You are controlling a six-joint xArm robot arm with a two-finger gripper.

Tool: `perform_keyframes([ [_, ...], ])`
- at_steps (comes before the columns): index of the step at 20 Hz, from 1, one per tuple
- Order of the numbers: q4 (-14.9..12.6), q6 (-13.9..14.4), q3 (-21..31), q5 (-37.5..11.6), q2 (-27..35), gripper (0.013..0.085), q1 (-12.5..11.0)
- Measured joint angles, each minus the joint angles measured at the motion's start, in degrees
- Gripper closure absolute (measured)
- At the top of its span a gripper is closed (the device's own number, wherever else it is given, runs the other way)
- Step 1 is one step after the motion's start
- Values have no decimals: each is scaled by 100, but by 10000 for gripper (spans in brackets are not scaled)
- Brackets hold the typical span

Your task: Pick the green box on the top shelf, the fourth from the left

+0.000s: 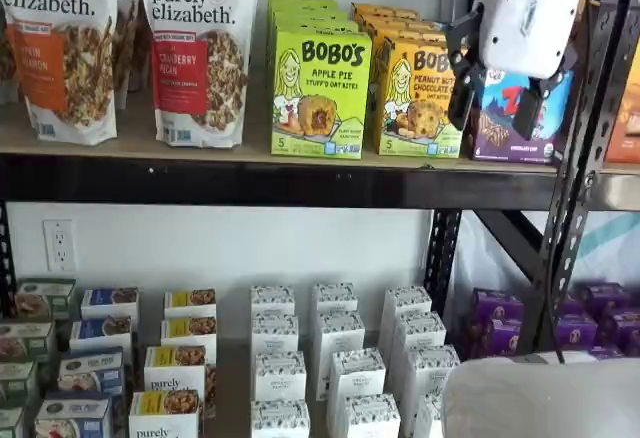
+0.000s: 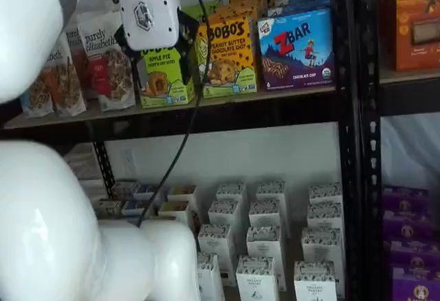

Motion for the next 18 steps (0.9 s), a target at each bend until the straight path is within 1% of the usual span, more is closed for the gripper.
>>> perform_keyframes([
  [3, 23, 86, 41, -114, -55, 130, 87],
  [8, 6, 336, 83, -358, -103, 130, 365],
  [12, -59, 645, 47, -579, -31, 130, 714],
  [13, -110, 741, 20, -604, 12, 130, 829],
  [18, -228, 1016, -30, -848, 131, 130, 1146],
])
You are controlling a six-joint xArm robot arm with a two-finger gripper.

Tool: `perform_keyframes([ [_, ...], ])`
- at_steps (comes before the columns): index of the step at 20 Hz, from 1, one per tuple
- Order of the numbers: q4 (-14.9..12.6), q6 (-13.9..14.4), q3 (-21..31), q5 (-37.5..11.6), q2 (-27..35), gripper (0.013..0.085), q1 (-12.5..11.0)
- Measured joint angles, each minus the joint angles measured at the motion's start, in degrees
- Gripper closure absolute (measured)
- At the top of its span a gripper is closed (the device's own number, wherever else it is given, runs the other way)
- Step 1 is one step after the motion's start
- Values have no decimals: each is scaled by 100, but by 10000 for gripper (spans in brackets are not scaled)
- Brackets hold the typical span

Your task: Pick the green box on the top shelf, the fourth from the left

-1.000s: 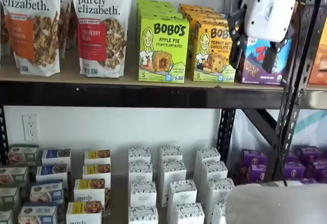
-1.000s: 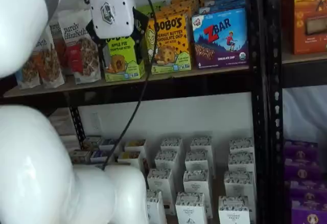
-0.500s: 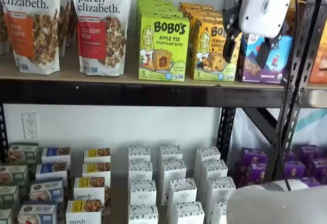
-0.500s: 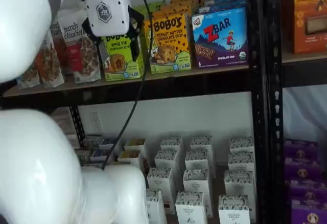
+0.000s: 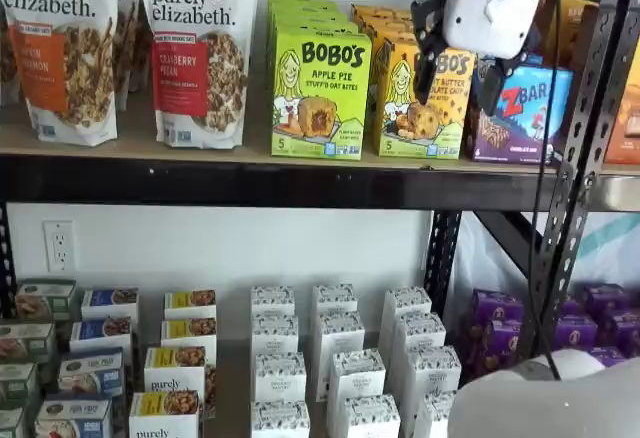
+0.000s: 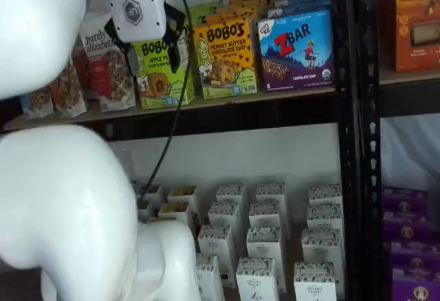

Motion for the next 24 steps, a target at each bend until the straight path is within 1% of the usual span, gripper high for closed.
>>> perform_keyframes([
  [3, -203, 241, -57, -135, 133, 130, 295],
  [7, -315, 472, -99, -400, 336, 130, 550],
  [10, -387, 575, -148, -517, 524, 130, 658],
  [14, -396, 593, -164, -763, 715, 130, 669],
  [15, -441, 623, -168, -847, 761, 130, 705],
  [17, -626, 735, -183, -998, 852, 130, 832],
  [18, -663, 767, -198, -1061, 900, 130, 862],
  [24, -617, 866, -359, -1354, 1259, 130, 951],
])
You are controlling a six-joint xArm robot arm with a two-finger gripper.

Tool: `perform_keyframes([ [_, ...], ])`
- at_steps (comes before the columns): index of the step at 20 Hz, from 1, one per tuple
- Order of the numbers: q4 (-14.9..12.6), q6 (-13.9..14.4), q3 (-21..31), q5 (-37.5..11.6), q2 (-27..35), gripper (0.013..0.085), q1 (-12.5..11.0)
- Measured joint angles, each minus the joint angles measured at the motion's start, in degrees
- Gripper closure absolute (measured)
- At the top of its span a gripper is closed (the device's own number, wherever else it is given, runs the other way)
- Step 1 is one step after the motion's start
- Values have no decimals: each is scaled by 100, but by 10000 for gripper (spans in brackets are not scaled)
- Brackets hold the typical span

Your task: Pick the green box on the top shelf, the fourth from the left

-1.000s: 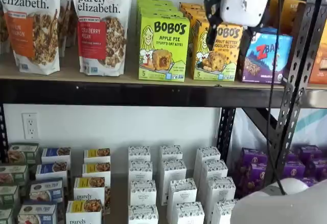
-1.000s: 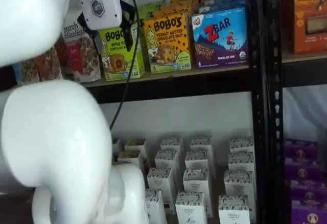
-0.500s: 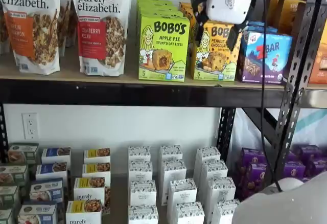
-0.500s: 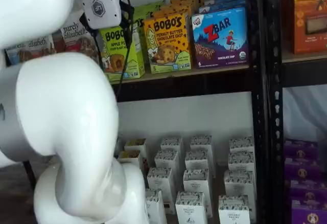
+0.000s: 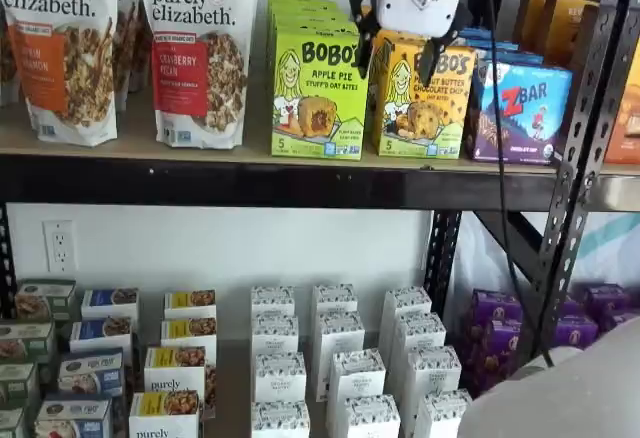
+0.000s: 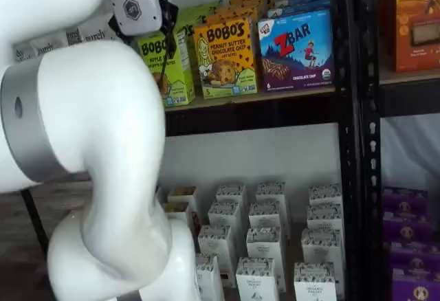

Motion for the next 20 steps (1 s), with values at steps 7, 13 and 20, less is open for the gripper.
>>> perform_keyframes([
  [7, 108, -65, -34, -558, 295, 130, -62],
  [13, 96, -13, -257, -661, 625, 130, -8],
  [20, -63, 130, -358, -680, 802, 130, 108],
])
